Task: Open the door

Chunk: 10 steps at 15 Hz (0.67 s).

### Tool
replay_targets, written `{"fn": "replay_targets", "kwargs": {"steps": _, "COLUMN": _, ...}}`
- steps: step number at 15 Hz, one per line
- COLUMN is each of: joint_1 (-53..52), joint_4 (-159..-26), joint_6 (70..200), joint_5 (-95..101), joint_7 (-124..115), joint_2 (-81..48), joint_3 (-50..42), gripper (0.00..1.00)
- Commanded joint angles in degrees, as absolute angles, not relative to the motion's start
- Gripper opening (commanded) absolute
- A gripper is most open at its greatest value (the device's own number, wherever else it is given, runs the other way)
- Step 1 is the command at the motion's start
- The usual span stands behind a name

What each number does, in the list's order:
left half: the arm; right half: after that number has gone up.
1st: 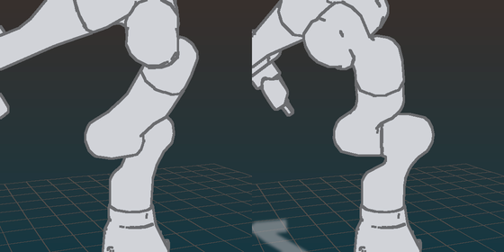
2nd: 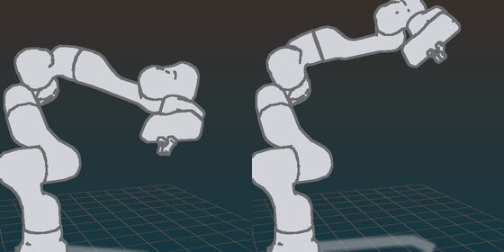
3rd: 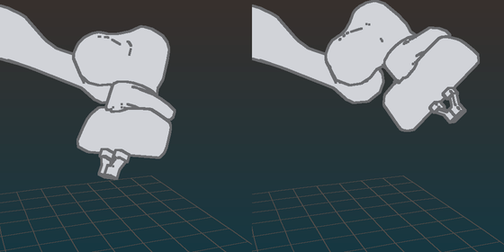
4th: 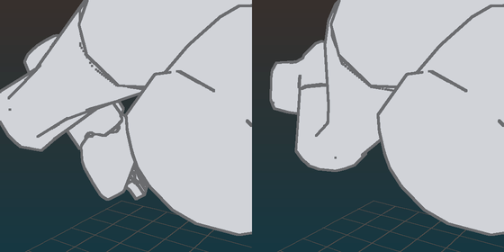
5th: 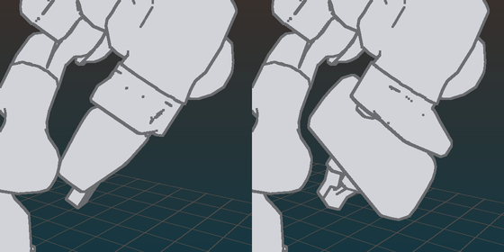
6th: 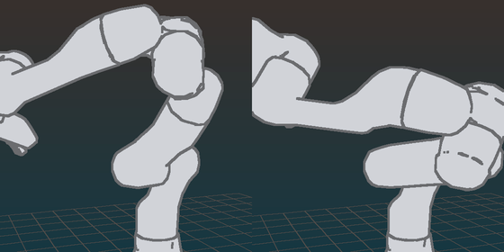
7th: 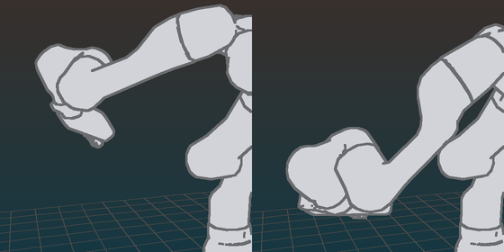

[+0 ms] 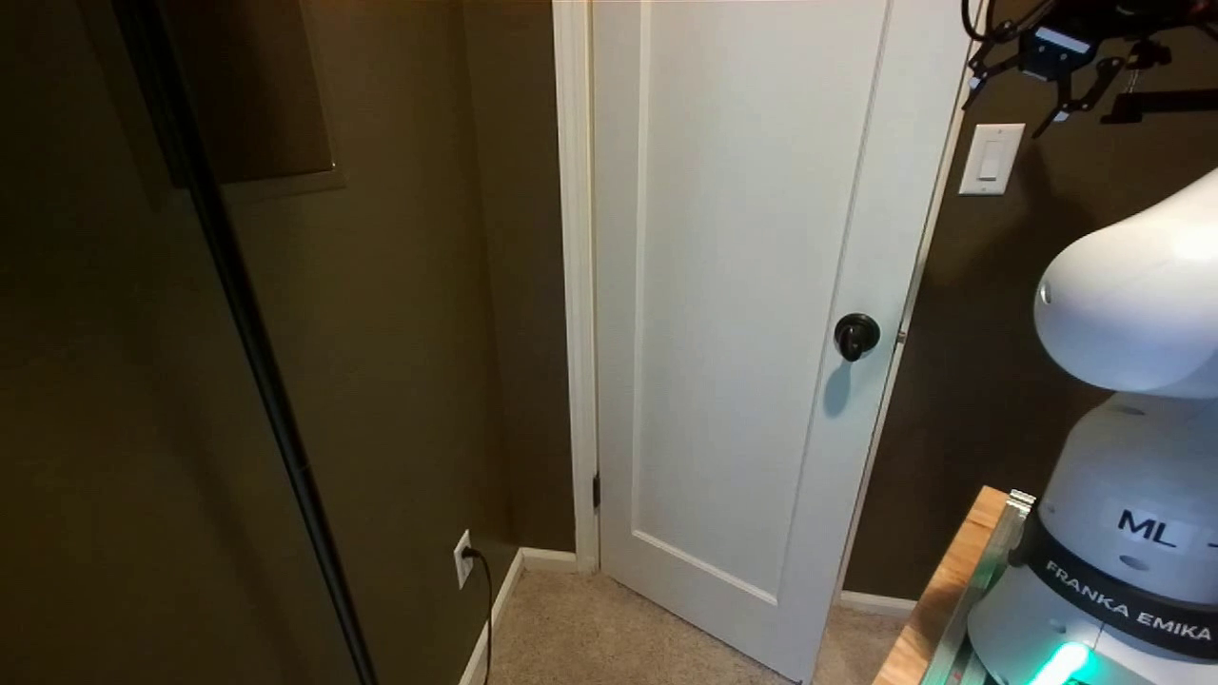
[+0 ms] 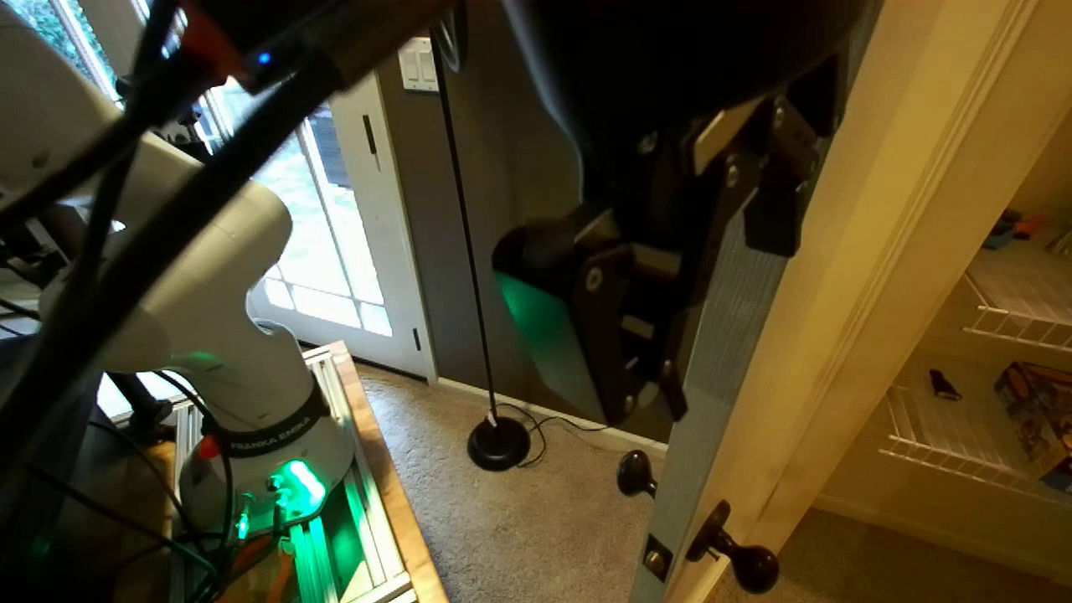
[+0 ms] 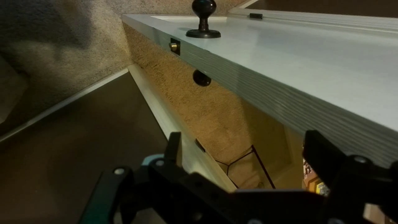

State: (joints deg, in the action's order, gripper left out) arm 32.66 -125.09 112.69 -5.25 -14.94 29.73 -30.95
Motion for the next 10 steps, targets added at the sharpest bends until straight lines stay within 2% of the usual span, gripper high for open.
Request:
{"fn": "replay_targets", "kwargs": {"steps": 1, "joint_1": 35.0, "joint_4": -122.6, "joint_6": 111.4, "joint_5": -5.5, "joint_7": -17.9, "joint_2": 27.2, "joint_3": -29.7, "gripper": 1.00}}
{"fn": "replay_targets", "kwargs": {"steps": 10, "joint_1": 35.6, "joint_4": -122.3, "joint_6": 113.8, "joint_5": -7.5, "joint_7": -21.4, "joint_2": 25.9, "joint_3": -27.6, "gripper": 1.00}}
